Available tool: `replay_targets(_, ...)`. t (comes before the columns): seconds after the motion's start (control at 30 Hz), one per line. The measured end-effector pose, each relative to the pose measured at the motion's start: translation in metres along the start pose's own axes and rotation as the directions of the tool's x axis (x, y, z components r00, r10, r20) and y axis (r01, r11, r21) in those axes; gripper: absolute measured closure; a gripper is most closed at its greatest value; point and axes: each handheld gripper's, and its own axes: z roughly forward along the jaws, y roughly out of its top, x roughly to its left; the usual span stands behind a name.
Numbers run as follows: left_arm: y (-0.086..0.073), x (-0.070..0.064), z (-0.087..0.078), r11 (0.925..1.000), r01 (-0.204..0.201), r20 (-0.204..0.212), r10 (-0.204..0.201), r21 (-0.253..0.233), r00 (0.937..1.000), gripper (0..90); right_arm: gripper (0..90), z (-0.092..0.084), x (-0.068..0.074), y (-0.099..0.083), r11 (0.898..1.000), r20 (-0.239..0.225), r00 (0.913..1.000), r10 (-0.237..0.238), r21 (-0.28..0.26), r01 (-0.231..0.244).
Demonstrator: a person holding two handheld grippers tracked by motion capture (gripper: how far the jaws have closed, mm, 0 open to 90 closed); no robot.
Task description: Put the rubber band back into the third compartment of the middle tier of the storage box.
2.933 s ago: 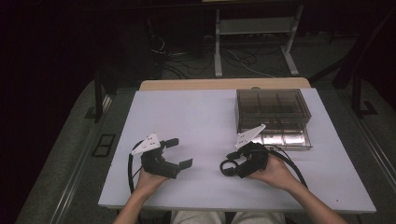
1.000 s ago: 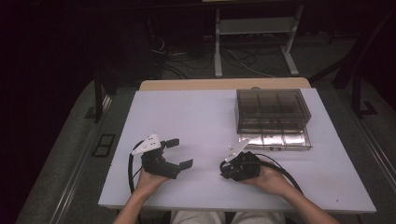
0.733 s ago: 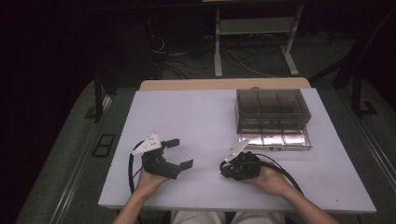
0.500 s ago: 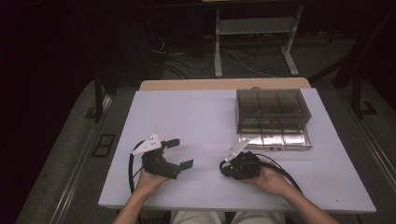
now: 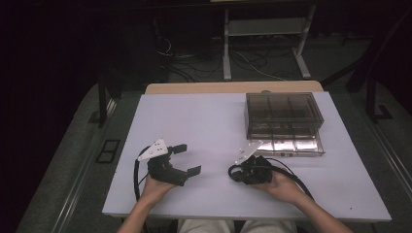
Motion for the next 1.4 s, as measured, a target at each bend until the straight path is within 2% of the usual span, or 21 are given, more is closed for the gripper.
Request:
replay_targets(0.1, 0.000, 0.000, 0.000, 1.0000, -0.001, 0.001, 0.001, 0.001, 1.0000, 0.0, 84.7, -0.004, 0.001, 0.001, 0.999, -0.008, 0.9994, 0.034, -0.022, -0.034)
replay_targets(0.27, 0.000, 0.000, 0.000, 1.0000, -0.003, 0.001, 0.003, 0.002, 1.0000, 0.0, 84.7, -0.010, 0.002, 0.001, 0.999, 0.000, 0.9996, 0.027, -0.038, -0.027)
replay_targets(0.33, 0.000, 0.000, 0.001, 1.0000, -0.003, 0.002, 0.003, 0.003, 1.0000, 0.0, 84.7, -0.013, 0.003, 0.001, 0.998, -0.009, 0.9992, 0.038, -0.048, -0.038)
replay_targets(0.4, 0.000, 0.000, 0.001, 1.0000, -0.003, 0.002, 0.003, 0.005, 1.0000, 0.0, 84.7, -0.016, 0.002, 0.001, 0.998, -0.007, 0.9997, 0.024, -0.054, -0.024)
replay_targets(0.43, 0.000, 0.000, 0.001, 1.0000, -0.003, 0.002, 0.003, 0.004, 1.0000, 0.0, 84.7, -0.017, 0.003, 0.001, 0.997, -0.014, 0.9989, 0.046, -0.061, -0.046)
replay_targets(0.57, 0.000, 0.000, 0.001, 1.0000, -0.002, 0.002, 0.002, 0.002, 1.0000, 0.0, 84.6, -0.023, 0.003, 0.001, 0.995, -0.019, 0.9982, 0.057, -0.076, -0.058)
replay_targets(0.67, 0.000, 0.000, 0.001, 1.0000, -0.002, 0.000, 0.002, 0.000, 1.0000, 0.0, 84.7, -0.027, 0.005, 0.001, 0.991, -0.048, 0.9940, 0.098, -0.090, -0.102)
replay_targets(0.93, 0.000, 0.000, -0.001, 1.0000, 0.000, -0.003, 0.000, -0.002, 1.0000, 0.0, 84.7, -0.036, 0.004, 0.000, 0.985, -0.063, 0.9899, 0.127, -0.108, -0.133)
replay_targets(1.4, 0.001, -0.001, -0.001, 1.0000, 0.003, -0.006, -0.003, -0.005, 1.0000, 0.0, 84.7, -0.053, 0.007, -0.003, 0.984, -0.054, 0.9915, 0.119, -0.127, -0.125)
